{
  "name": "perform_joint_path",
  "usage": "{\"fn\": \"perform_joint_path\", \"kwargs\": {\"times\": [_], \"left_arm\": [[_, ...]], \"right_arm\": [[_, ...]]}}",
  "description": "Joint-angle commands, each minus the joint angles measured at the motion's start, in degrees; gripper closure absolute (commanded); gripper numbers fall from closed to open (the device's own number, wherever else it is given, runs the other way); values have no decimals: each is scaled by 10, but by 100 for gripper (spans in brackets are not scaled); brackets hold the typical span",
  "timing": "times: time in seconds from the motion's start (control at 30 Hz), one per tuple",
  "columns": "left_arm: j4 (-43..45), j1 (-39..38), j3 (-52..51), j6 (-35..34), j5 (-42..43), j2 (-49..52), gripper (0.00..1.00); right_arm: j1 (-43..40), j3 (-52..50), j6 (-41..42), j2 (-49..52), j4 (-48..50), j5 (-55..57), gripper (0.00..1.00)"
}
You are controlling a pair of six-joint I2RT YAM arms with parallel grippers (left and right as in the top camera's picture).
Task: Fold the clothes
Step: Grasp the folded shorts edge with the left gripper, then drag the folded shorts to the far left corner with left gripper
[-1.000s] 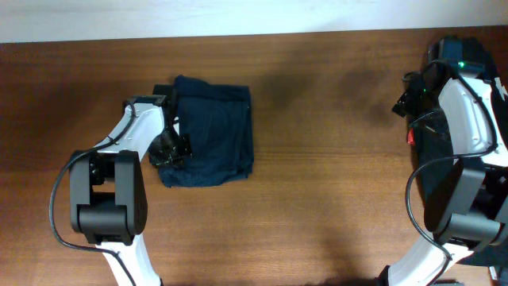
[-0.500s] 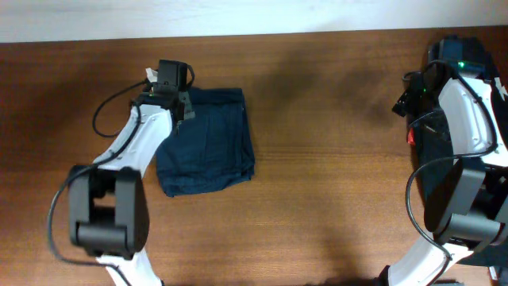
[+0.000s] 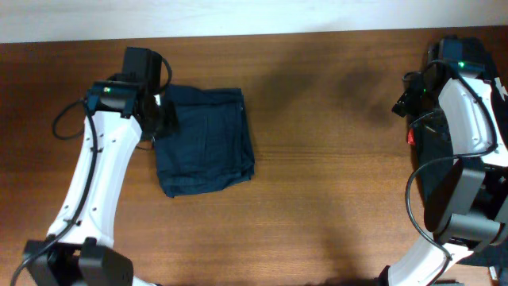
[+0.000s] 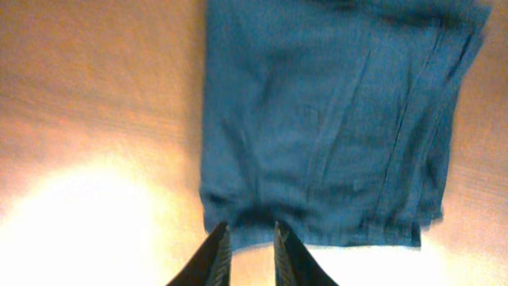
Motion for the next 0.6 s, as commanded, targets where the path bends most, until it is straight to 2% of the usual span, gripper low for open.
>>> {"fn": "perform_joint_path", "kwargs": {"times": [0.0, 0.07, 0.2, 0.23, 0.3, 0.37, 0.4, 0.47, 0.5, 0.53, 0.57], "left_arm": [[-15, 2, -58, 3, 44, 14, 94], [1, 2, -129, 3, 44, 14, 94], [223, 2, -342, 5, 44, 14, 94], [242, 2, -368, 5, 43, 14, 94], [234, 5, -383, 5, 43, 13, 91], [174, 5, -355, 5, 43, 7, 98], [140, 5, -330, 5, 43, -1, 98], [69, 5, -240, 6, 43, -18, 70], [64, 5, -198, 16, 30, -24, 50], [70, 8, -178, 16, 3, -24, 24], [95, 24, -171, 16, -9, -24, 14]], "right_arm": [[-1, 7, 5, -5, -1, 11, 1], [-1, 7, 5, -5, -1, 11, 1], [-1, 7, 5, -5, -1, 11, 1], [-1, 7, 5, -5, -1, 11, 1], [-1, 7, 5, -5, -1, 11, 1], [-1, 7, 5, -5, -1, 11, 1], [-1, 7, 5, -5, -1, 11, 1], [-1, 7, 5, -5, -1, 11, 1], [-1, 7, 5, -5, -1, 11, 1], [-1, 7, 5, -5, -1, 11, 1], [-1, 7, 5, -5, -1, 11, 1]]}}
